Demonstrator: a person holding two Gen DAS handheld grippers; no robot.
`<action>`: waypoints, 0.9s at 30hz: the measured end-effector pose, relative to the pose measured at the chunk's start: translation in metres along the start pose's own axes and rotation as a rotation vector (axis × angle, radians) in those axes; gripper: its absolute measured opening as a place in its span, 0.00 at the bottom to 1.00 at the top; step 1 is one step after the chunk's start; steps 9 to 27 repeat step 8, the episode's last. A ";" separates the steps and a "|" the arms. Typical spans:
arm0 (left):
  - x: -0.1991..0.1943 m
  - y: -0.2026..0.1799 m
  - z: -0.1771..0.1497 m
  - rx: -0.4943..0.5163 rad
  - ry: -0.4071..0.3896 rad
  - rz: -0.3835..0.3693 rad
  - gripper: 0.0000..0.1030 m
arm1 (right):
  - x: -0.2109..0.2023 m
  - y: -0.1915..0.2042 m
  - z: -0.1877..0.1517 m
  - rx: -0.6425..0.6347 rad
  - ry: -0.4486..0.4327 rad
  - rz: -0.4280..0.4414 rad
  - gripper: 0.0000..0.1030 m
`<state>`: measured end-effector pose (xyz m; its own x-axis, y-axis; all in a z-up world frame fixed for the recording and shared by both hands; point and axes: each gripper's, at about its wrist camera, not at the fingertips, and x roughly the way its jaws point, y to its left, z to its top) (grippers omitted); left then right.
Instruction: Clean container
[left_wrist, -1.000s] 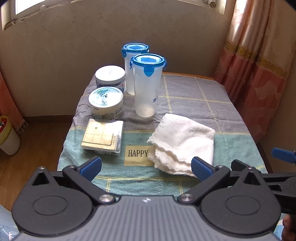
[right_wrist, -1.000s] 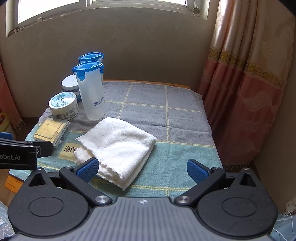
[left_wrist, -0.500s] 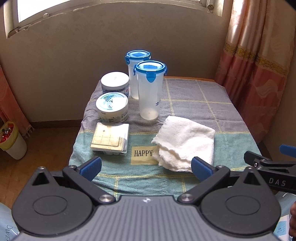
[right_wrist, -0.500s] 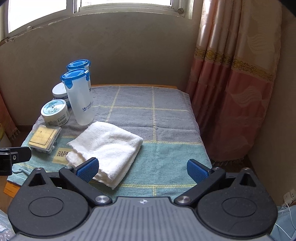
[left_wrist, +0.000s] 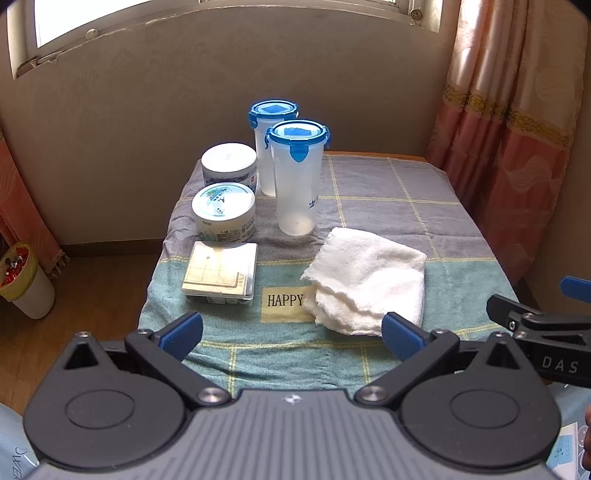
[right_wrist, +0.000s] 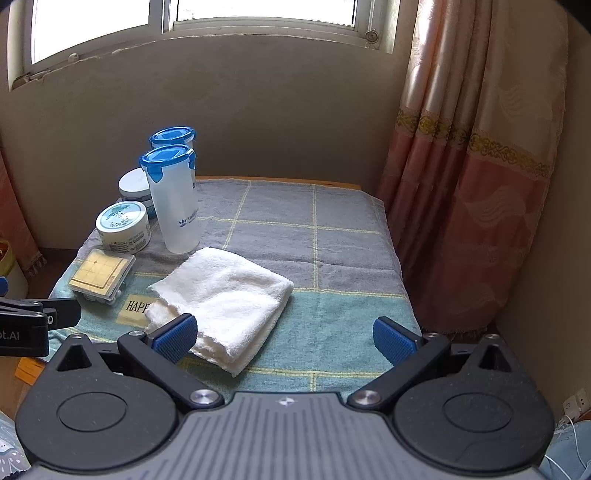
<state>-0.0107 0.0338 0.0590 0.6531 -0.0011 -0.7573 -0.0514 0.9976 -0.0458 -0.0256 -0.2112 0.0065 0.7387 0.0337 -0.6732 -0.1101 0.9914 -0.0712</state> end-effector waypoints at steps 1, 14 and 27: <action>0.000 0.000 0.000 0.000 0.000 0.000 1.00 | 0.000 0.000 0.000 -0.002 -0.001 -0.001 1.00; -0.003 -0.002 -0.005 0.007 0.000 -0.003 1.00 | 0.001 0.003 0.000 -0.012 0.001 0.001 1.00; -0.003 -0.002 -0.005 0.007 0.000 -0.003 1.00 | 0.001 0.003 0.000 -0.012 0.001 0.001 1.00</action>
